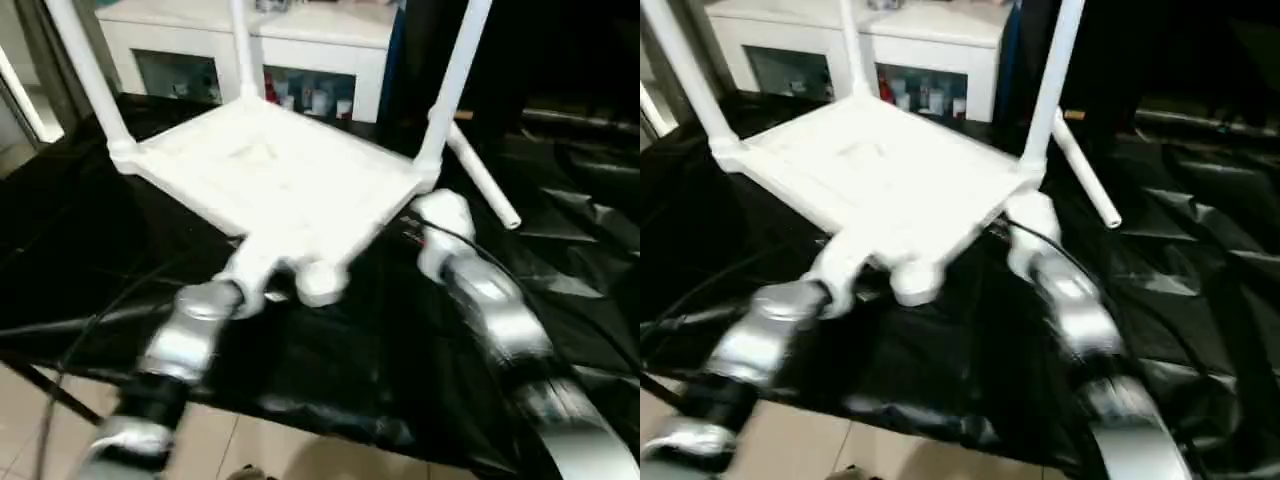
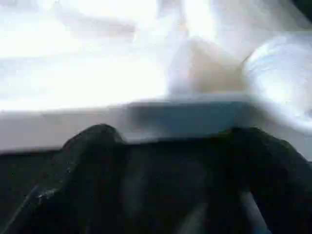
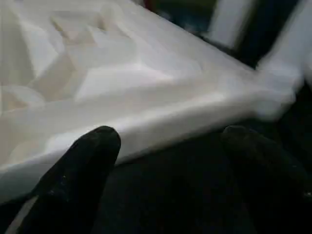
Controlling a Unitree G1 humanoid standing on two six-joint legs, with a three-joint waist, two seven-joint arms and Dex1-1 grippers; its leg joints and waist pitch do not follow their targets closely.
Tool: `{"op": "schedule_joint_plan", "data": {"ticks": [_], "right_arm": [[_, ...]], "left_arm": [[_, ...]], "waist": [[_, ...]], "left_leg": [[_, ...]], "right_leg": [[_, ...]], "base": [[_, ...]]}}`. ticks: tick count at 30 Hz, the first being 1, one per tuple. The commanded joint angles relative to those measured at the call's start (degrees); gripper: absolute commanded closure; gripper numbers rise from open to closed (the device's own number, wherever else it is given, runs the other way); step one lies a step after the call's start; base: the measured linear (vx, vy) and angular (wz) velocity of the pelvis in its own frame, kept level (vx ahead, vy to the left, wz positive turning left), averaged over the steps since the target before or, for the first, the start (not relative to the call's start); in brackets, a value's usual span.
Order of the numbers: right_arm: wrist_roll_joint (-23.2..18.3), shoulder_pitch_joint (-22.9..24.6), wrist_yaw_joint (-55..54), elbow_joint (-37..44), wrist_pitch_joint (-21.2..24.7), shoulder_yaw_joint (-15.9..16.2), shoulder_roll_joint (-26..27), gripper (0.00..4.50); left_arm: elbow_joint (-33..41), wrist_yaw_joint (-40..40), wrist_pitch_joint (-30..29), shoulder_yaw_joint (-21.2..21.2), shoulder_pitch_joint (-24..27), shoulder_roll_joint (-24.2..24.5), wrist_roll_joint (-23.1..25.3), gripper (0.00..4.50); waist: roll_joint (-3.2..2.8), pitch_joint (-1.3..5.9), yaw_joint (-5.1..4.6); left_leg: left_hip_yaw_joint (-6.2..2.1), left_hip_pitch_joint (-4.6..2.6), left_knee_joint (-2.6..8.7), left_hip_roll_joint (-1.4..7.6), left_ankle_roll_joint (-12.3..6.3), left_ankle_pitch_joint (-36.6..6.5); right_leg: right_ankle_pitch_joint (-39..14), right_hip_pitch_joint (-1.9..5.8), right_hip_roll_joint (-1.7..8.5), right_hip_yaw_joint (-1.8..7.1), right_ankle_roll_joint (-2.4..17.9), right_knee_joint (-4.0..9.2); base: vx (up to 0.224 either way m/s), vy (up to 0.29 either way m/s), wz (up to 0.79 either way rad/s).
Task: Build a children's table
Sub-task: Rotate table base
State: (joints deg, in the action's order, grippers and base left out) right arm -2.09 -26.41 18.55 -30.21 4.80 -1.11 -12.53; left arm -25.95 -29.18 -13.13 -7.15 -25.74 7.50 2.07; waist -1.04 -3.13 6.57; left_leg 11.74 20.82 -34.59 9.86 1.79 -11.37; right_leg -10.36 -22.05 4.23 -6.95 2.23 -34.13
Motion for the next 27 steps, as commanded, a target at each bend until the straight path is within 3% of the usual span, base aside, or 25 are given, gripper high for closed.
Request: {"op": "schedule_joint_plan", "data": {"ticks": [1, 3, 5, 6, 7, 8, 9, 10, 12, 13, 16, 18, 23, 24, 25, 26, 27], "right_arm": [[-0.2, 1.77, -2.14, 6.69, 3.88, -1.71, -0.48, 0.66], [-0.75, 4.04, -3.2, 11.02, 5.99, -2.34, -0.61, 0.66], [-0.53, 6.16, -4.55, 15.2, 9.12, -2.76, -0.59, 0.66], [-0.53, 6.16, -4.55, 15.2, 9.12, -2.76, -0.59, 0.66], [-0.8, 7.29, -4.87, 17.67, 11.01, -2.95, -0.41, 0.66], [-0.66, 8.57, -5.32, 20.25, 12.56, -2.97, -0.24, 0.66], [-0.75, 9.43, -5.46, 21.8, 13.48, -2.89, -0.02, 0.66], [-0.74, 9.93, -5.57, 22.67, 13.96, -2.81, 0.1, 0.66], [-0.7, 10.54, -5.76, 24.17, 15.21, -2.67, 0.22, 0.66], [-1.11, 11.05, -6.07, 26.17, 17.02, -2.4, 0.72, 0.66], [-0.99, 11.08, -5.84, 27.13, 17.61, -1.67, 0.77, 0.66], [-1.01, 11.01, -5.93, 28.25, 18.5, -1.29, 1.05, 0.66], [-1.05, 11.19, -6.44, 30.71, 20.06, -0.9, 1.88, 0.66], [-1.05, 11.19, -6.44, 30.71, 20.06, -0.9, 1.88, 0.66], [-0.39, 11.17, -6.46, 31.36, 20.31, -0.35, 1.55, 0.66], [-0.2, 11.14, -6.58, 31.54, 20.31, -0.22, 1.44, 0.66], [-0.2, 11.14, -6.58, 31.54, 20.31, -0.22, 1.44, 0.66]], "left_arm": [[3.47, -0.18, 4.32, 1.21, -1.34, -1.37, -3.61, 0.02], [5.59, 2.62, 6.05, 2.64, -0.66, -1.17, -3.83, 0.02], [10.33, 6.05, 3.1, 4.7, 1.2, -0.17, -3.45, 0.02], [10.33, 6.05, 3.1, 4.7, 1.2, -0.17, -3.45, 0.02], [12.71, 7.23, 2.92, 5.74, 2.36, 0.08, -3.29, 0.02], [17.15, 8.78, 1.24, 7.04, 4.61, 0.51, -2.77, 0.02], [21.12, 9.55, -0.06, 8.07, 6.78, 0.85, -2.53, 0.02], [23.7, 9.96, -1.1, 8.74, 8.2, 1.03, -2.39, 0.02], [25.43, 10.05, -1.57, 9.45, 9.36, 1.04, -2.26, 0.02], [29.49, 11.35, -3.14, 10.73, 12.06, 1.08, -2.23, 0.02], [31.96, 13.24, -3.17, 11.25, 13.56, 1.25, -1.23, 0.02], [33.51, 15.66, -4.33, 11.7, 14.34, 0.62, -1.07, 0.02], [34.5, 19.4, -6.57, 11.61, 13.7, -0.89, 0.18, 0.02], [34.5, 19.4, -6.57, 11.61, 13.7, -0.89, 0.18, 0.02], [34.6, 20.13, -7.46, 10.99, 13.11, -0.91, 1.34, 0.02], [34.58, 20.46, -7.66, 10.54, 12.95, -0.86, 1.72, 0.02], [34.58, 20.46, -7.66, 10.54, 12.95, -0.86, 1.72, 0.02]], "waist": [[-0.32, 5.15, -0.42], [-0.23, 5.16, -0.77], [0.04, 4.78, -1.4], [0.02, 4.4, -1.68], [0.01, 4.06, -1.97], [0.32, 4.0, -2.06], [0.24, 3.84, -2.18], [0.07, 3.65, -2.56], [-0.15, 3.61, -2.73], [0.33, 3.51, -2.69], [0.34, 3.36, -2.74], [0.8, 3.28, -2.82], [1.04, 3.5, -2.7], [0.89, 3.51, -2.78], [0.01, 3.75, -3.55], [-0.71, 3.9, -3.82], [-1.47, 3.96, -4.32]], "left_leg": [[-2.62, -0.56, 3.58, 4.38, -2.89, -3.55], [-2.59, 0.19, 3.21, 4.07, -5.51, -1.46], [-2.45, 0.54, 3.25, 3.84, -6.85, -2.99], [-2.43, 0.58, 3.31, 3.79, -6.84, -4.78], [-2.2, 0.14, 3.36, 3.49, -5.93, -7.44], [-2.28, 0.07, 3.52, 3.79, -5.1, -7.89], [-2.49, 0.3, 3.76, 4.11, -4.54, -8.0], [-2.36, -0.08, 3.81, 3.95, -4.24, -9.32], [-2.35, -0.45, 3.84, 3.81, -3.77, -10.4], [-2.52, -0.48, 4.06, 3.96, -3.08, -11.15], [-2.59, -0.47, 4.26, 4.01, -2.51, -11.98], [-2.51, -0.48, 4.3, 3.93, -2.39, -12.18], [-2.65, -0.29, 4.32, 4.05, -1.98, -10.13], [-2.88, -0.46, 4.44, 4.32, -1.55, -10.04], [-4.4, -1.57, 5.38, 6.6, -0.49, -11.02], [-5.7, -2.33, 6.13, 8.72, -0.88, -10.84], [-8.42, -3.11, 8.15, 14.17, -2.97, -8.94]], "right_leg": [[3.54, 2.96, 5.73, 4.54, 12.18, 2.06], [6.93, 3.16, 5.78, 4.41, 12.99, 1.81], [3.96, 3.23, 5.87, 4.26, 12.36, 2.31], [-1.4, 3.19, 5.85, 4.13, 11.3, 3.11], [-8.87, 2.79, 5.53, 3.95, 9.77, 4.14], [-10.79, 2.99, 5.48, 4.03, 9.25, 4.05], [-13.55, 2.97, 5.55, 4.06, 8.02, 4.14], [-16.56, 2.37, 5.15, 3.97, 7.03, 4.73], [-18.72, 1.95, 4.78, 3.97, 6.26, 5.09], [-20.33, 2.0, 4.94, 4.02, 5.51, 5.03], [-21.15, 1.71, 4.93, 4.13, 4.52, 5.25], [-21.28, 1.65, 4.86, 4.15, 4.22, 5.34], [-16.26, 1.86, 4.85, 4.35, 4.56, 4.66], [-15.55, 1.76, 4.35, 4.1, 4.39, 4.67], [-11.33, 1.5, 2.23, 2.76, 3.22, 4.5], [-9.26, 1.24, 1.75, 2.24, 3.14, 3.75], [-6.35, 0.4, 1.77, 1.72, 2.47, 0.09]], "base": [[0.0, 0.0, 0.0], [0.0, 0.0, 0.0], [0.0, 0.0, 0.0], [0.0, 0.0, 0.0], [0.0, 0.0, 0.0], [0.0, 0.0, 0.0], [0.0, 0.0, 0.0], [0.0, 0.0, 0.0], [0.0, 0.0, 0.0], [0.0, 0.0, 0.0], [0.0, 0.0, 0.0], [0.0, 0.0, 0.0], [0.0, 0.0, 0.0], [0.0, 0.0, 0.0], [0.0, 0.0, 0.0], [0.0, 0.0, 0.0], [0.016, -0.068, 0.08]]}}
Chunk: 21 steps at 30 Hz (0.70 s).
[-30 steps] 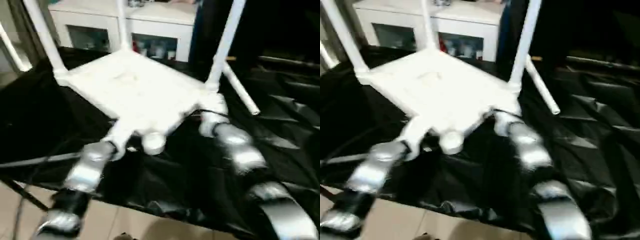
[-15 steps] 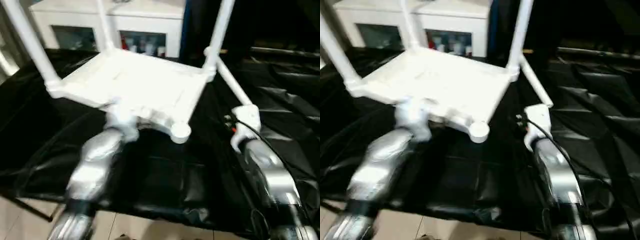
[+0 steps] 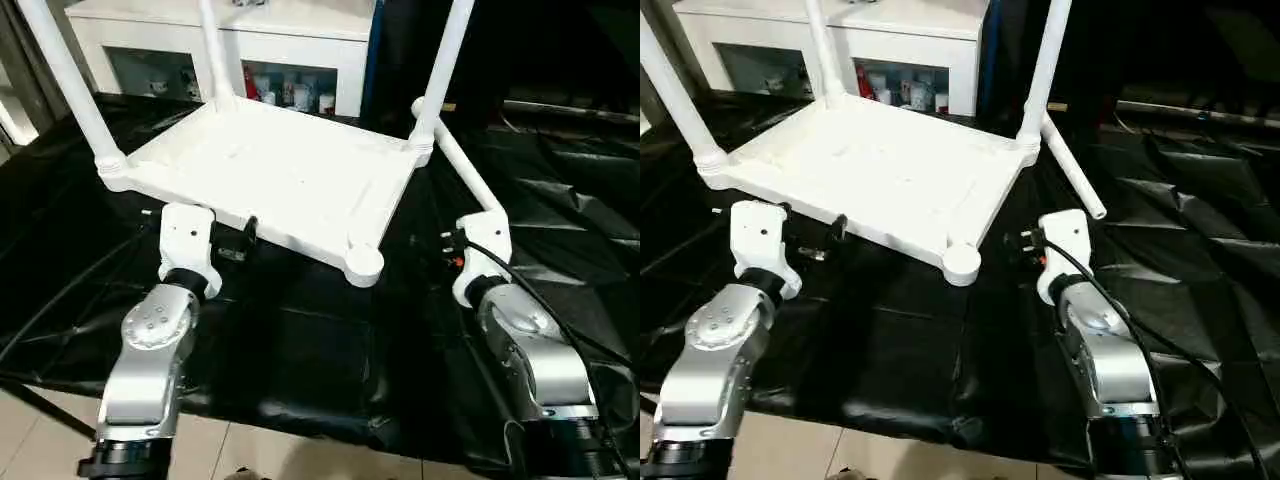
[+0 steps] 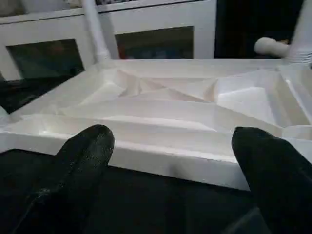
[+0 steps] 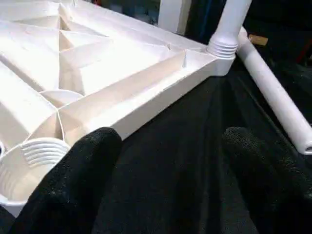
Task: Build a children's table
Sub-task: Rotate table base
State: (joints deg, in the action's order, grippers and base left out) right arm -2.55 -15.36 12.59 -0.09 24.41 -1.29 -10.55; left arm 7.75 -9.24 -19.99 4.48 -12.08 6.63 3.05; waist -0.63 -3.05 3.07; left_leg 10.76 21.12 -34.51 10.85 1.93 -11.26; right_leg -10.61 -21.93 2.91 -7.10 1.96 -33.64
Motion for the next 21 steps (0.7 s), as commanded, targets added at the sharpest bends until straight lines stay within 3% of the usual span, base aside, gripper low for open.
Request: {"op": "schedule_joint_plan", "data": {"ticks": [1, 2, 3, 4, 5, 6, 7, 8, 9, 10, 11, 12, 13, 14, 15, 16, 17, 18, 19, 20, 21], "right_arm": [[0.35, 0.01, -0.87, 1.6, 0.91, -0.15, -0.68, 0.66], [0.39, -0.03, -0.97, 1.74, 1.16, -0.28, -0.73, 0.66], [0.23, -0.05, -1.24, 1.93, 1.46, -0.74, -0.66, 0.66], [-0.04, -0.01, -1.57, 2.18, 1.8, -1.34, -0.53, 0.66], [-0.35, 0.03, -1.93, 2.41, 2.18, -2.03, -0.43, 0.66], [-0.37, 0.04, -1.89, 2.42, 2.24, -2.11, -0.52, 0.66], [-0.26, 0.08, -1.8, 2.53, 2.37, -2.1, -0.71, 0.66], [-0.24, 0.08, -1.79, 2.54, 2.38, -2.1, -0.73, 0.66], [-0.17, 0.08, -1.77, 2.58, 2.41, -2.09, -0.79, 0.66], [-0.09, -0.03, -1.57, 2.59, 2.83, -1.91, -0.99, 0.66], [-0.02, -0.06, -1.46, 2.57, 2.7, -1.78, -1.08, 0.66], [0.41, -0.15, -1.13, 2.57, 2.57, -1.11, -1.51, 0.66], [0.64, -0.18, -0.98, 2.57, 2.52, -0.77, -1.73, 0.66], [0.92, -0.21, -0.86, 2.64, 2.56, -0.29, -2.05, 0.66], [0.69, -0.22, -1.36, 2.7, 2.68, -0.63, -1.72, 0.66], [0.35, -0.29, -1.96, 2.66, 2.89, -1.21, -1.32, 0.66], [0.26, -0.36, -2.12, 2.53, 3.06, -1.45, -1.25, 0.66], [0.27, -0.38, -2.14, 2.49, 3.09, -1.48, -1.26, 0.66], [0.34, -0.51, -2.18, 2.14, 3.26, -1.73, -1.36, 0.66], [0.34, -0.53, -2.18, 2.08, 3.28, -1.77, -1.38, 0.66], [0.35, -0.54, -2.18, 2.05, 3.29, -1.8, -1.4, 0.66]], "left_arm": [[0.86, 0.85, -0.99, -1.63, -0.88, 0.06, 0.94, 0.02], [0.95, 1.07, -1.12, -1.84, -0.92, 0.09, 0.92, 0.02], [1.12, 1.21, -1.06, -1.84, -0.93, 0.06, 0.73, 0.02], [1.34, 1.71, -1.86, -1.58, -1.03, -0.07, 0.61, 0.02], [1.49, 2.14, -2.35, -0.97, -1.27, -0.36, 0.07, 0.02], [1.54, 1.86, -2.36, -0.62, -1.44, -0.5, -0.65, 0.02], [1.36, 1.27, -2.42, -0.69, -1.76, -0.12, -0.73, 0.02], [1.33, 1.23, -2.45, -0.74, -1.79, -0.05, -0.65, 0.02], [1.2, 1.06, -2.59, -0.95, -1.9, 0.25, -0.28, 0.02], [0.97, 0.64, -3.1, -1.02, -2.15, 0.28, -0.35, 0.02], [1.02, 0.57, -2.97, -1.03, -2.15, 0.17, -0.47, 0.02], [1.24, 0.44, -2.81, -1.14, -2.12, -0.09, -0.83, 0.02], [1.35, 0.41, -2.75, -1.22, -2.1, -0.19, -0.97, 0.02], [1.51, 0.48, -2.74, -1.41, -2.08, -0.23, -1.19, 0.02], [1.68, 0.68, -2.93, -1.65, -2.08, -0.35, -1.18, 0.02], [1.85, 0.89, -3.22, -1.98, -1.99, -0.4, -0.99, 0.02], [1.91, 0.96, -3.43, -2.2, -1.89, -0.36, -0.85, 0.02], [1.92, 0.97, -3.45, -2.22, -1.88, -0.35, -0.86, 0.02], [1.87, 1.09, -3.63, -2.23, -1.81, -0.21, -1.06, 0.02], [1.86, 1.11, -3.68, -2.2, -1.81, -0.18, -1.09, 0.02], [1.86, 1.12, -3.71, -2.18, -1.82, -0.16, -1.11, 0.02]], "waist": [[-1.8, 3.8, -1.12], [-1.43, 3.78, -1.25], [-1.18, 3.89, -1.5], [0.4, 4.33, -1.68], [1.57, 4.6, -1.42], [3.49, 5.0, 1.04], [2.77, 3.92, 1.52], [3.02, 3.58, 1.47], [2.72, 3.35, 1.46], [0.56, 3.62, 1.55], [0.38, 3.61, 1.11], [-0.69, 4.02, 0.95], [-0.87, 3.96, 0.69], [-1.05, 3.54, 0.56], [-0.54, 3.05, 0.37], [1.07, 1.6, 1.01], [1.34, 0.99, 1.23], [0.82, 0.65, 0.74], [-1.07, 1.05, -0.36], [-2.9, 1.16, 1.07], [-2.6, 0.61, 2.08]], "left_leg": [[-8.28, -4.1, 8.93, 15.32, -5.73, -6.46], [-8.4, -4.29, 8.98, 15.33, -7.18, -5.27], [-8.15, -4.38, 8.44, 14.49, -9.53, -3.62], [-3.95, -2.19, 4.82, 7.53, -16.55, -3.09], [-0.45, 0.06, 0.63, 0.86, -16.74, -4.91], [0.27, 3.4, -8.96, -4.51, -13.62, -10.68], [-1.29, 4.91, -8.24, -3.91, -8.24, -6.29], [-1.79, 4.61, -6.97, -3.98, -6.57, -4.94], [-2.46, 4.32, -5.44, -3.51, -5.84, -3.75], [-4.58, 2.81, -1.32, -0.69, -7.9, -3.16], [-5.59, 3.08, -0.07, 0.33, -9.11, -2.68], [-7.49, 0.91, 1.83, 4.45, -10.98, -4.75], [-8.34, -0.1, 2.5, 6.53, -11.85, -6.8], [-8.74, -0.69, 3.49, 8.53, -11.23, -12.04], [-8.09, -0.28, 3.51, 7.82, -9.74, -14.83], [-2.75, -1.67, -1.11, -0.77, -3.3, -14.88], [-1.74, -3.09, -2.63, -2.16, -2.88, -13.42], [-1.25, -5.1, -2.17, -2.01, -2.91, -16.31], [-3.03, -7.62, -0.04, 2.34, -3.12, -26.58], [-7.09, -3.32, 6.87, 10.65, -3.09, -39.25], [-6.06, 0.46, 8.89, 10.22, 0.87, -46.54]], "right_leg": [[-6.05, -1.76, 3.14, 2.4, 2.69, -4.04], [-5.57, -2.58, 3.21, 2.83, 3.39, -5.3], [-4.56, -2.98, 3.46, 3.39, 4.75, -5.74], [4.6, -1.57, 4.25, 4.31, 16.29, -2.4], [8.52, 0.32, 4.09, 4.93, 22.02, 0.96], [4.55, 3.86, 7.57, 7.17, 23.93, 4.12], [1.33, 4.27, 8.54, 7.74, 16.11, 3.63], [0.11, 4.23, 8.51, 7.52, 10.51, 3.74], [-1.74, 4.36, 8.73, 7.34, 5.29, 3.67], [-8.28, 4.39, 8.63, 6.9, -5.06, 4.88], [-8.93, 4.31, 6.9, 5.43, -7.36, 4.19], [-11.25, 3.18, 5.82, 4.03, -9.01, 4.32], [-11.99, 2.55, 6.23, 4.19, -8.15, 3.87], [-13.42, 2.11, 7.36, 5.02, -4.34, 2.56], [-15.21, 2.18, 7.98, 5.61, -3.08, 2.71], [-41.64, 1.23, 8.6, 4.21, -6.9, 8.97], [-50.7, 0.11, 8.07, 3.16, -9.63, 10.52], [-55.68, -0.11, 5.89, -0.26, -13.91, 12.78], [-45.37, 1.25, 3.08, -5.72, -14.52, 13.6], [-28.53, 6.56, 3.26, -3.12, -8.87, -0.57], [-16.39, 6.05, 3.18, -1.48, -2.91, -7.28]], "base": [[0.016, -0.068, 0.08], [0.024, -0.118, 0.12], [0.011, -0.165, 0.11], [0.011, -0.165, 0.11], [-0.012, -0.209, 0.01], [-0.025, -0.209, 0.02], [-0.025, -0.209, 0.02], [-0.042, -0.191, 0.02], [-0.059, -0.162, -0.02], [-0.059, -0.162, -0.02], [-0.075, -0.126, -0.07], [-0.066, -0.105, -0.03], [-0.066, -0.105, -0.03], [-0.063, -0.074, 0.07], [-0.071, -0.06, 0.06], [-0.071, -0.06, 0.06], [-0.091, -0.059, 0.03], [-0.116, -0.044, -0.02], [-0.116, -0.044, -0.02], [0.0, 0.0, 0.0], [0.041, 0.065, -0.05]]}}
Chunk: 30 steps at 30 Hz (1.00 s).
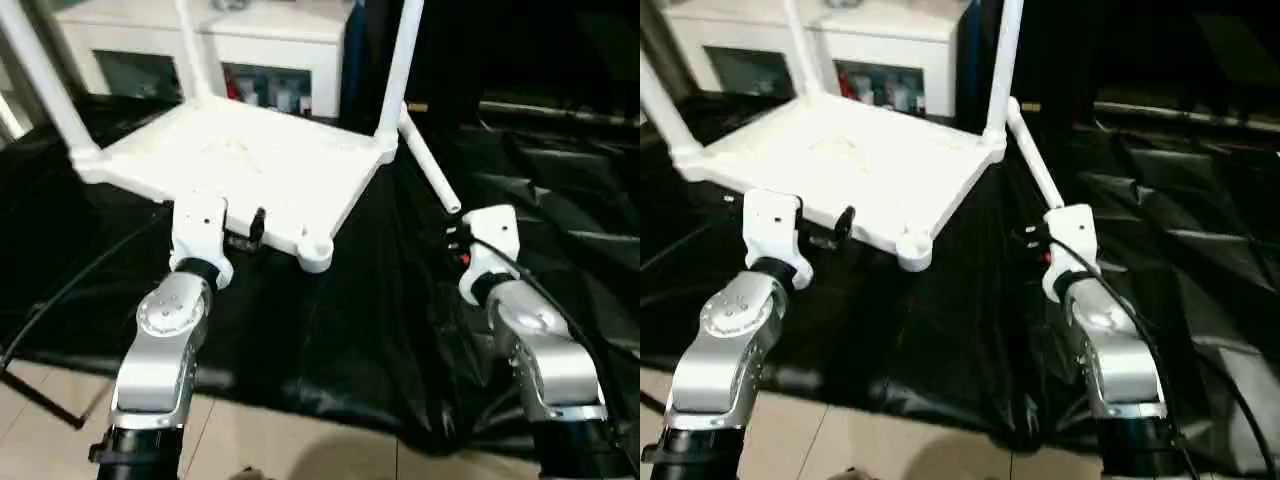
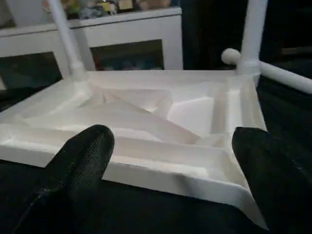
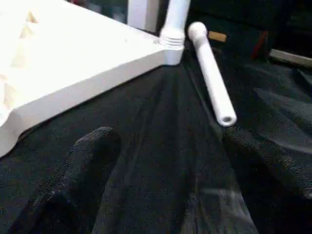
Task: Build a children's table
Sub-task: Rotate table base
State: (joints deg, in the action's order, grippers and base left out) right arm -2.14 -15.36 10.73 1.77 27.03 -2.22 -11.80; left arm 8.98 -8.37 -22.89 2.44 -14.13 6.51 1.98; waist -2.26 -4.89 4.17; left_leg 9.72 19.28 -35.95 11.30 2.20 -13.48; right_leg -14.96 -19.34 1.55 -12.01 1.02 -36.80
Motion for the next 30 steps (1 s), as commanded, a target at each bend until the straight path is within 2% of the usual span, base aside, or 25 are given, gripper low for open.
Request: {"op": "schedule_joint_plan", "data": {"ticks": [1, 2, 3, 4, 5, 6, 7, 8, 9, 11, 12, 13, 14, 15, 16, 17, 18, 19, 21, 23, 25, 26, 28, 29, 30], "right_arm": [[-0.01, -0.58, -0.31, 0.07, 0.64, -0.85, -0.21, 0.66], [0.06, -0.63, -0.39, -0.04, 0.56, -0.77, -0.32, 0.66], [0.36, -0.74, -0.37, -0.16, 0.43, -0.48, -0.6, 0.66], [0.75, -0.85, -0.32, -0.28, 0.27, -0.13, -0.94, 0.66], [1.14, -0.96, -0.26, -0.38, 0.11, 0.25, -1.3, 0.66], [1.24, -0.99, -0.24, -0.4, 0.05, 0.36, -1.39, 0.66], [1.32, -1.08, -0.05, -0.46, -0.02, 0.57, -1.61, 0.66], [1.66, -1.19, -0.09, -0.57, 0.05, 0.73, -1.9, 0.66], [1.58, -1.29, 0.01, -0.79, 0.09, 0.61, -1.97, 0.66], [1.93, -1.49, 0.08, -1.1, -0.1, 0.77, -2.31, 0.66], [2.05, -1.53, 0.08, -1.16, -0.16, 0.85, -2.41, 0.66], [1.97, -1.65, 0.21, -1.39, -0.33, 0.92, -2.54, 0.66], [1.95, -1.66, 0.21, -1.41, -0.35, 0.92, -2.55, 0.66], [1.82, -1.78, 0.14, -1.57, -0.33, 0.85, -2.53, 0.66], [1.84, -1.83, 0.13, -1.64, -0.51, 0.87, -2.57, 0.66], [1.78, -1.88, 0.09, -1.71, -0.68, 0.82, -2.56, 0.66], [1.2, -2.02, -0.29, -1.84, -0.75, 0.2, -2.17, 0.66], [1.06, -2.21, -0.78, -2.11, -0.78, -0.33, -1.95, 0.66], [1.13, -2.36, -0.69, -2.41, -0.87, -0.44, -2.04, 0.66], [1.1, -2.39, -0.5, -2.57, -1.01, -0.38, -2.1, 0.66], [0.92, -2.43, -0.34, -2.71, -1.2, -0.31, -2.14, 0.66], [0.92, -2.44, -0.33, -2.73, -1.21, -0.3, -2.15, 0.66], [0.9, -2.62, -0.16, -2.99, -1.4, -0.04, -2.25, 0.66], [0.98, -2.77, -0.03, -3.15, -1.59, -0.06, -2.08, 0.66], [1.01, -2.79, 0.02, -3.17, -1.62, -0.1, -2.02, 0.66]], "left_arm": [[0.59, 0.22, -0.79, -0.04, 0.22, -0.04, -0.15, 0.02], [0.54, 0.21, -0.78, 0.05, 0.21, -0.03, -0.25, 0.02], [0.48, 0.2, -0.74, 0.13, 0.19, -0.02, -0.35, 0.02], [0.42, 0.23, -0.69, 0.18, 0.19, -0.05, -0.44, 0.02], [0.36, 0.28, -0.66, 0.13, 0.18, -0.06, -0.46, 0.02], [0.34, 0.29, -0.64, 0.08, 0.19, -0.04, -0.42, 0.02], [0.37, 0.3, -0.61, -0.09, 0.21, -0.01, -0.4, 0.02], [0.41, 0.34, -0.62, -0.21, 0.25, -0.05, -0.43, 0.02], [0.44, 0.41, -0.62, -0.3, 0.3, -0.06, -0.51, 0.02], [0.42, 0.52, -0.66, -0.27, 0.31, -0.13, -0.61, 0.02], [0.42, 0.54, -0.66, -0.25, 0.31, -0.15, -0.63, 0.02], [0.42, 0.58, -0.61, -0.17, 0.53, -0.19, -0.59, 0.02], [0.43, 0.58, -0.61, -0.15, 0.55, -0.2, -0.58, 0.02], [0.44, 0.6, -0.61, -0.09, 0.68, -0.21, -0.53, 0.02], [0.46, 0.61, -0.62, -0.07, 0.75, -0.22, -0.51, 0.02], [0.47, 0.62, -0.63, -0.05, 0.83, -0.23, -0.51, 0.02], [0.48, 0.72, -0.66, -0.08, 0.96, -0.2, -0.55, 0.02], [0.48, 0.88, -0.63, -0.17, 1.09, -0.14, -0.63, 0.02], [0.45, 1.17, -0.85, -0.25, 1.21, -0.16, -0.66, 0.02], [0.32, 1.48, -1.14, -0.38, 1.41, -0.09, -0.32, 0.02], [0.28, 1.53, -1.17, -0.41, 1.51, -0.1, -0.24, 0.02], [0.28, 1.53, -1.15, -0.4, 1.52, -0.1, -0.23, 0.02], [0.23, 1.54, -0.93, -0.35, 1.54, -0.09, -0.17, 0.02], [0.13, 1.63, -0.57, -0.26, 1.53, -0.12, -0.19, 0.02], [0.12, 1.67, -0.46, -0.25, 1.54, -0.14, -0.25, 0.02]], "waist": [[-1.62, 2.93, 0.78], [0.8, 2.67, 0.1], [2.94, 1.87, -0.04], [3.9, 3.2, 2.49], [3.94, 3.45, 2.99], [3.74, 4.11, 3.66], [2.83, 4.95, 3.63], [2.18, 5.41, 3.24], [2.85, 5.19, 2.87], [-0.26, 7.11, 0.99], [-1.81, 7.91, -2.74], [-1.07, 8.1, -3.82], [-1.07, 8.1, -3.82], [0.33, 6.65, -4.09], [0.87, 6.51, -4.05], [3.64, 5.32, -3.19], [5.99, 5.1, -1.41], [5.35, 5.24, -0.49], [4.89, 4.58, -0.13], [1.69, 6.33, -0.16], [0.76, 7.64, -2.51], [0.96, 7.71, -2.46], [1.83, 6.85, -1.56], [2.54, 6.49, -0.89], [2.6, 5.86, -0.44]], "left_leg": [[-1.61, -1.0, 12.93, 6.77, 2.62, -51.66], [-2.43, -2.64, 11.4, 6.0, 1.94, -51.88], [-0.5, -3.61, 4.02, 0.54, 3.28, -39.94], [-1.5, 1.66, -2.88, -0.39, -2.65, -12.1], [-2.13, 3.22, -3.66, -0.51, -3.95, -6.17], [-2.57, 4.29, -3.06, -0.8, -4.44, -2.94], [-2.31, 4.96, 0.01, -1.35, -5.87, 5.15], [-2.12, 4.25, 1.28, -1.0, -6.16, 8.0], [-3.76, 7.63, 1.36, -2.22, -12.95, 11.2], [-6.59, 2.66, 1.76, -1.95, -21.87, 15.09], [-15.16, -5.77, 2.63, 1.93, -35.66, 25.55], [-20.77, -9.6, 2.74, 4.6, -41.99, 40.91], [-20.77, -9.6, 2.74, 4.6, -41.99, 40.91], [-21.68, -6.01, 4.54, 1.23, -34.33, 42.17], [-21.68, -4.96, 4.98, -1.18, -30.19, 37.23], [-17.53, 0.52, 3.9, -8.37, -18.66, 16.63], [-8.46, 4.61, -2.9, -9.95, -15.14, -0.63], [-7.74, 5.86, -4.52, -8.73, -13.52, -1.88], [-6.3, 4.75, -0.84, -5.37, -3.71, 4.6], [-6.74, 3.19, 3.42, -1.45, -4.27, 13.43], [-11.94, -2.72, 1.38, 4.61, -12.87, 35.51], [-12.33, -3.17, 0.99, 4.5, -14.14, 41.35], [-9.68, -0.33, 0.79, 1.31, -13.36, 38.05], [-7.46, 2.45, 1.67, -0.44, -10.65, 25.62], [-6.67, 2.66, 2.81, -0.06, -7.64, 12.53]], "right_leg": [[-7.59, 1.24, 2.23, 3.72, 2.1, -6.01], [-16.95, 2.17, 4.55, 8.25, 0.84, -4.6], [-41.59, -0.38, 9.58, 11.5, 1.07, 7.0], [-51.02, 4.71, 14.87, 15.79, 0.2, 10.53], [-48.82, 5.7, 14.52, 16.28, 0.52, 10.23], [-42.31, 6.79, 13.11, 15.87, 1.54, 9.06], [-19.91, 7.53, 8.04, 12.1, 5.39, 7.05], [-13.13, 7.05, 6.53, 10.83, 6.25, 6.28], [0.1, 8.62, 5.2, 6.6, 3.23, 5.76], [9.67, 7.76, 3.61, 3.62, 0.88, 3.9], [-0.35, 0.1, 0.3, 2.67, 0.03, -2.74], [-11.58, -4.73, 1.57, 6.09, -1.71, -5.03], [-11.58, -4.73, 1.57, 6.09, -1.71, -5.03], [-6.59, -4.68, 2.79, 10.38, -5.28, -4.94], [-3.62, -4.16, 2.98, 11.66, -5.24, -3.73], [2.81, 0.47, 4.65, 15.16, -5.34, 3.94], [5.83, 7.56, 7.73, 20.33, -3.78, 7.01], [9.19, 9.28, 9.64, 20.74, -2.63, 6.68], [20.95, 7.3, 7.37, 16.55, 2.02, 5.12], [29.67, 6.52, 5.6, 13.29, 4.1, 2.06], [22.5, -0.74, 5.84, 12.82, 4.41, -1.07], [20.26, -1.53, 6.32, 13.29, 4.02, -0.65], [18.75, -0.2, 7.39, 14.03, 4.0, 1.68], [20.0, 2.39, 7.84, 13.85, 5.16, 2.0], [16.57, 2.66, 7.84, 13.56, 6.53, 2.83]], "base": [[0.041, 0.065, -0.05], [0.0, 0.0, 0.0], [0.059, -0.093, -0.16], [0.059, -0.093, -0.16], [0.085, -0.075, -0.13], [0.096, -0.054, 0.01], [0.096, -0.054, 0.01], [0.1, -0.01, 0.1], [0.153, 0.036, 0.25], [0.164, 0.033, 0.4], [0.175, -0.046, 0.57], [0.175, -0.046, 0.57], [0.136, -0.097, 0.37], [0.067, -0.09, 0.33], [0.067, -0.09, 0.33], [0.054, -0.104, 0.52], [0.099, -0.068, 0.54], [0.099, -0.068, 0.54], [0.078, -0.036, 0.09], [0.063, -0.009, -0.01], [0.065, 0.033, 0.03], [0.0, 0.0, 0.0], [-0.01, 0.052, 0.0], [0.0, 0.0, 0.0], [-0.055, 0.005, -0.03]]}}
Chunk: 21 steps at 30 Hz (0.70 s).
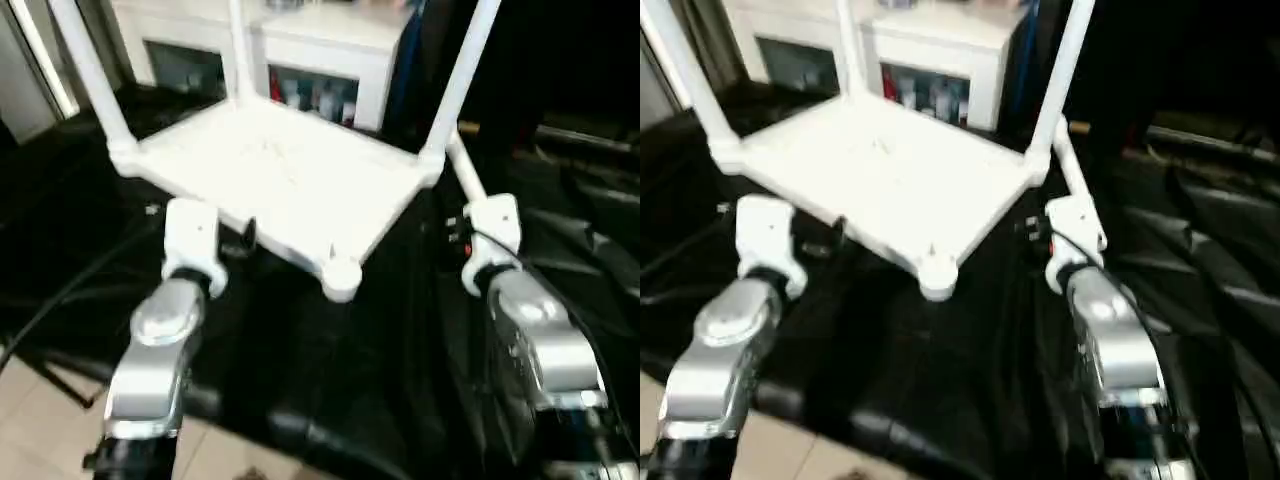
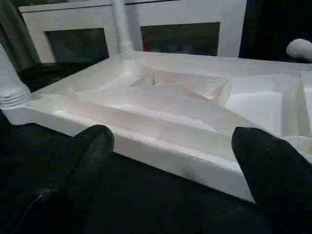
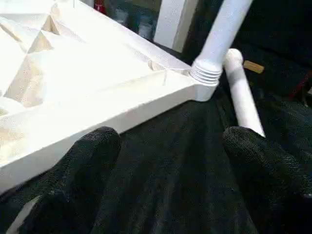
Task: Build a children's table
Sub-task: Rotate table base
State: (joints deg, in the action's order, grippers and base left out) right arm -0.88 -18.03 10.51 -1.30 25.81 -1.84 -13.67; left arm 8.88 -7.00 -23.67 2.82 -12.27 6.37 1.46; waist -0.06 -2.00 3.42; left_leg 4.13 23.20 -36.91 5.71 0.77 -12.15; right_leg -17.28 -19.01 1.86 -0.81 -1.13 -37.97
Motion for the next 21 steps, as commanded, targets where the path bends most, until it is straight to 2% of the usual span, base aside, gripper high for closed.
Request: {"op": "schedule_joint_plan", "data": {"ticks": [1, 2, 3, 4, 5, 6, 7, 8, 9, 10, 11, 12, 13, 14, 15, 16, 17, 18, 19, 20, 21], "right_arm": [[0.18, -0.23, 0.52, -0.21, -0.5, -0.13, -0.39, 0.66], [0.18, -0.24, 0.53, -0.21, -0.5, -0.12, -0.4, 0.66], [0.77, -0.23, 0.58, -0.37, -0.73, 0.36, -0.66, 0.66], [1.35, -0.17, 0.66, -0.59, -0.8, 0.9, -0.88, 0.66], [1.32, -0.11, 0.67, -0.59, -0.74, 0.91, -0.84, 0.66], [1.24, -0.07, 0.46, -0.66, -0.65, 0.83, -0.87, 0.66], [1.15, -0.04, 0.17, -0.7, -0.61, 0.69, -0.85, 0.66], [0.98, -0.03, -0.29, -0.77, -0.63, 0.3, -0.66, 0.66], [0.81, -0.02, -0.69, -0.84, -0.66, -0.05, -0.48, 0.66], [0.81, -0.02, -0.72, -0.82, -0.65, -0.07, -0.47, 0.66], [0.06, -0.02, -0.96, -0.71, -0.1, -0.85, 0.0, 0.66], [0.05, -0.02, -0.98, -0.69, -0.01, -0.89, 0.0, 0.66], [0.03, 0.0, -0.96, -0.65, 0.25, -1.02, -0.08, 0.66], [0.12, 0.05, -0.92, -0.62, 0.16, -0.97, -0.18, 0.66], [0.02, 0.18, -0.71, -0.62, 0.28, -0.99, -0.15, 0.66], [-0.06, 0.28, -0.6, -0.61, 0.4, -1.0, -0.11, 0.66], [-0.75, 0.45, -1.31, -0.36, 1.41, -1.87, 0.53, 0.66], [-0.72, 0.52, -1.44, -0.31, 1.58, -1.94, 0.51, 0.66], [-0.64, 0.59, -1.56, -0.27, 1.74, -1.98, 0.47, 0.66], [-0.52, 0.69, -1.6, -0.17, 1.65, -1.94, 0.42, 0.66], [-0.42, 0.74, -1.61, -0.12, 1.54, -1.96, 0.46, 0.66]], "left_arm": [[0.27, 0.36, 0.31, -0.67, -0.35, 0.04, 0.13, 0.02], [0.27, 0.36, 0.31, -0.67, -0.35, 0.04, 0.13, 0.02], [0.31, 0.35, 0.25, -0.64, -0.34, 0.01, -0.08, 0.02], [0.42, 0.48, 0.13, -0.69, -0.3, 0.13, -0.3, 0.02], [0.5, 0.5, 0.08, -0.7, -0.26, 0.16, -0.33, 0.02], [0.56, 0.44, 0.01, -0.64, -0.22, 0.15, -0.33, 0.02], [0.63, 0.36, -0.04, -0.57, -0.17, 0.13, -0.34, 0.02], [0.67, 0.31, -0.09, -0.54, -0.11, 0.11, -0.36, 0.02], [0.71, 0.27, -0.12, -0.53, -0.06, 0.11, -0.38, 0.02], [0.73, 0.25, -0.14, -0.53, -0.04, 0.12, -0.38, 0.02], [0.83, 0.09, -0.25, -0.59, 0.06, 0.21, -0.43, 0.02], [0.82, 0.09, -0.24, -0.6, 0.06, 0.22, -0.44, 0.02], [0.71, 0.02, -0.19, -0.78, 0.06, 0.23, -0.45, 0.02], [0.69, -0.01, -0.17, -0.85, 0.07, 0.24, -0.46, 0.02], [0.68, -0.06, -0.18, -0.92, 0.07, 0.25, -0.48, 0.02], [0.7, -0.09, -0.19, -0.96, 0.07, 0.26, -0.5, 0.02], [0.7, -0.22, -0.27, -1.06, 0.05, 0.3, -0.54, 0.02], [0.69, -0.25, -0.3, -1.09, 0.03, 0.32, -0.55, 0.02], [0.68, -0.27, -0.33, -1.12, 0.01, 0.36, -0.58, 0.02], [0.66, -0.33, -0.37, -1.16, -0.04, 0.43, -0.64, 0.02], [0.66, -0.37, -0.39, -1.18, -0.05, 0.48, -0.7, 0.02]], "waist": [[0.36, 2.29, 0.29], [0.44, 1.9, 0.12], [0.44, 1.17, -0.26], [0.37, 0.27, -0.76], [0.38, 0.18, -1.01], [0.96, -0.31, -0.05], [-0.19, 0.07, -0.31], [-0.02, 0.4, -0.8], [-0.43, 0.44, -1.01], [-0.29, 0.35, -1.38], [-1.62, 0.68, -3.16], [-2.91, 1.27, -4.61], [-2.49, 1.8, -4.76], [-2.51, 1.87, -4.52], [-1.91, 1.6, -4.82], [-1.13, 1.15, -4.87], [-1.15, 1.46, -5.24], [0.23, 0.75, -4.4], [2.4, 0.24, -3.3], [3.56, 0.53, -2.03], [3.73, 1.32, 1.09]], "left_leg": [[-0.59, -2.21, 4.96, 6.14, -2.93, -2.56], [-0.31, -2.7, 5.5, 6.37, -1.42, -9.61], [0.21, -3.3, 6.45, 6.46, 0.97, -19.86], [0.65, -4.85, 6.66, 6.48, 3.86, -30.91], [0.74, -5.61, 6.47, 6.34, 4.89, -34.64], [-0.24, -1.3, 7.55, 4.24, 2.89, -36.39], [0.52, 0.15, 6.62, 3.53, 0.57, -32.88], [0.51, 0.34, 5.85, 3.45, -0.54, -29.99], [0.63, 0.54, 4.73, 3.8, -2.06, -24.69], [0.7, 0.47, 4.66, 3.93, -2.62, -23.5], [-0.72, -5.61, 7.08, 6.91, 2.14, -30.34], [-4.05, -8.76, 10.21, 8.78, 5.37, -42.62], [-6.46, -10.35, 11.26, 10.02, 4.13, -44.72], [-6.67, -10.7, 11.0, 10.11, 2.43, -43.84], [-6.31, -10.67, 10.72, 10.34, -1.72, -40.43], [-4.45, -9.59, 10.97, 9.61, -4.6, -38.82], [-1.81, -10.84, 10.65, 10.08, -2.53, -37.95], [3.13, -11.29, 10.68, 9.73, 1.72, -37.93], [7.56, -11.74, 6.09, 5.38, 2.79, -37.53], [9.0, -10.64, 1.57, 2.34, 1.63, -31.94], [5.82, -4.65, -2.72, 1.35, -1.11, -17.18]], "right_leg": [[9.08, 2.55, 7.21, 2.18, 10.89, 4.94], [2.47, 2.58, 7.0, 2.14, 11.9, 5.49], [-10.3, 2.42, 6.7, 2.05, 12.84, 6.57], [-26.16, 1.46, 6.5, 1.5, 11.35, 8.35], [-31.51, 1.35, 6.41, 1.03, 10.14, 9.09], [-39.13, 5.34, 7.88, -1.96, 6.7, 10.58], [-43.96, 8.04, 9.27, -3.32, 3.61, 11.41], [-44.3, 8.67, 9.9, -3.97, 3.41, 12.1], [-43.35, 9.99, 11.2, -5.4, 3.05, 13.86], [-42.13, 10.2, 11.14, -6.26, 3.08, 14.25], [-30.04, 6.13, 5.87, -6.31, 4.99, 11.62], [-14.35, 3.7, 2.43, -5.92, 5.27, 5.0], [-4.75, 1.18, 2.21, -4.57, 2.99, 1.58], [-2.57, 0.01, 2.21, -4.05, 1.93, 0.46], [0.54, -1.63, 2.96, -3.24, 0.7, -0.56], [2.84, -1.93, 3.56, -2.9, 1.07, 0.08], [3.61, -2.64, 4.19, -2.65, 2.14, 1.12], [0.33, -3.24, 4.36, -2.4, 5.0, 2.8], [-17.68, -4.02, 4.74, 1.03, 8.83, 8.67], [-28.49, -2.19, 5.35, 5.36, 10.47, 10.86], [-35.75, 5.91, 10.27, 13.11, 13.9, 11.66]], "base": [[-0.055, 0.005, -0.03], [-0.083, 0.006, 0.02], [-0.081, 0.012, -0.01], [-0.081, 0.012, -0.01], [-0.086, 0.024, -0.08], [0.0, 0.0, 0.0], [0.0, 0.0, 0.0], [-0.004, 0.067, 0.28], [0.021, 0.064, 0.46], [0.021, 0.064, 0.46], [0.052, 0.062, 0.35], [0.09, 0.075, 0.06], [0.149, 0.099, 0.08], [0.118, 0.064, -0.01], [0.104, 0.022, 0.07], [0.0, 0.0, 0.0], [0.093, -0.026, 0.02], [0.103, -0.097, -0.26], [0.103, -0.097, -0.26], [0.127, -0.14, -0.48], [0.213, -0.1, -0.63]]}}
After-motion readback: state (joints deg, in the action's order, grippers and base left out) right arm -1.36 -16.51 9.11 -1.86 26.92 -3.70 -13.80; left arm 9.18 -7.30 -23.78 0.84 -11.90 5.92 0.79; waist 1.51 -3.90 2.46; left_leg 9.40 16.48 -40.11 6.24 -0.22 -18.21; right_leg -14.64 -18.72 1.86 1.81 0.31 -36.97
